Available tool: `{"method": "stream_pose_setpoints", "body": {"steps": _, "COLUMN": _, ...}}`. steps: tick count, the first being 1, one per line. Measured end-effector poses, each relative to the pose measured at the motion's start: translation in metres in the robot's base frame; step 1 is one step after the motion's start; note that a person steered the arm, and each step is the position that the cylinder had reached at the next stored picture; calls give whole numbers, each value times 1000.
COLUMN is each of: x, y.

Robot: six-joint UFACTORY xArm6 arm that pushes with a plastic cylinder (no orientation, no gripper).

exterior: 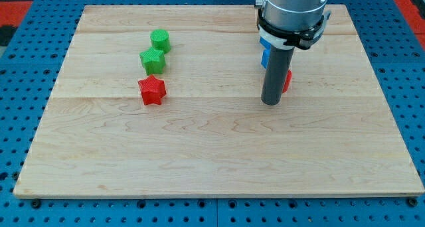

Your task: Push green blocks down towards red star

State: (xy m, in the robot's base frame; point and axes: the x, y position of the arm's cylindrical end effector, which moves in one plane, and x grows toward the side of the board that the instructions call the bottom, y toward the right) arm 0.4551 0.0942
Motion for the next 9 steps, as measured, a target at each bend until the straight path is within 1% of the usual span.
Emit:
{"method": "stream_pose_setpoints", "body": {"steps": 1, "x": 14, "y": 20}}
{"method": "stream_pose_setpoints", "body": {"steps": 2, "x": 12, "y": 22}}
{"method": "stream_pose_setpoints", "body": {"steps": 3, "x": 9, "y": -10}}
{"method": "stream_pose_setpoints", "body": {"steps": 4, "x": -10, "y": -36}}
{"method": "stream_pose_setpoints", "body": {"steps": 5, "x": -44, "y": -52}}
{"method": "stream_pose_setpoints", "body": {"steps": 6, "x": -90, "y": -66}}
{"method": "stream_pose_setpoints", "body": {"steps": 7, "x": -147, "y": -87}}
{"method": "stream_pose_setpoints", "body": {"steps": 8, "x": -181, "y": -128}}
{"method": "stream_pose_setpoints", "body": {"steps": 9, "x": -181, "y": -178}}
